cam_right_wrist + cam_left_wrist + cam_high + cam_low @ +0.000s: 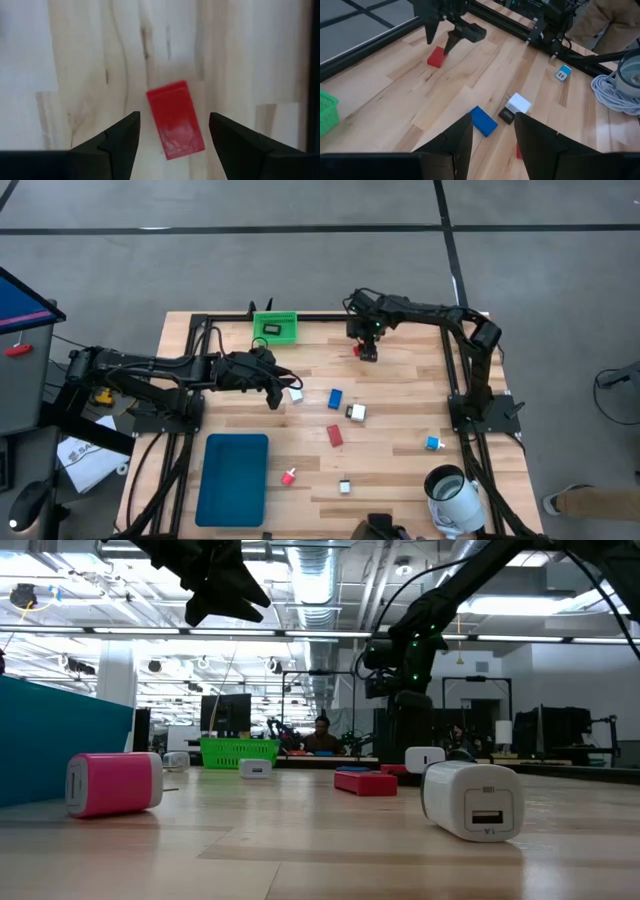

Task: Pick & Place Office items
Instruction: Put the top red digital clock into the green bin

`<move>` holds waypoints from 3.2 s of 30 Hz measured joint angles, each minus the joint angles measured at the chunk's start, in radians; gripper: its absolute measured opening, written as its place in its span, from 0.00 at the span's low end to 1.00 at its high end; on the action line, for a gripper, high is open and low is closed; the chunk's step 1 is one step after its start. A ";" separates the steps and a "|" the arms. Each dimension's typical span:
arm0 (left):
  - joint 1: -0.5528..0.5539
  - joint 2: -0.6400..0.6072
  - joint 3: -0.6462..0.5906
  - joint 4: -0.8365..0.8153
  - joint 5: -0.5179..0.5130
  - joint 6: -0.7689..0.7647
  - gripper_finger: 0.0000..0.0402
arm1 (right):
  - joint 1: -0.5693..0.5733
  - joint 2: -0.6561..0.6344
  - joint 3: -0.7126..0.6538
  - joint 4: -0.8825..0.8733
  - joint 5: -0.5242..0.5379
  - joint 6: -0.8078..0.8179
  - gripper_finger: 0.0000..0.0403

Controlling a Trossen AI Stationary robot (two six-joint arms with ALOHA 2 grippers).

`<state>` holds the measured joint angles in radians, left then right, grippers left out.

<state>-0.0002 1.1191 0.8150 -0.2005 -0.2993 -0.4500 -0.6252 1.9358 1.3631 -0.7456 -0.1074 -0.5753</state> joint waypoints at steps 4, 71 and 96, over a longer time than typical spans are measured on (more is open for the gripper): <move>0.000 0.000 0.000 0.000 0.000 0.000 0.36 | 0.001 0.000 -0.007 0.033 -0.001 -0.042 0.57; -0.001 0.001 0.000 0.380 0.255 0.472 0.50 | 0.283 -0.217 -0.009 0.579 -1.158 1.069 0.37; 0.034 0.010 0.001 0.467 0.360 0.498 0.55 | 0.326 -0.057 0.054 1.164 -1.086 1.540 0.37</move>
<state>0.0341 1.1294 0.8162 0.2662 0.0605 0.0481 -0.2989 1.8788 1.4169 0.4184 -1.1929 0.9647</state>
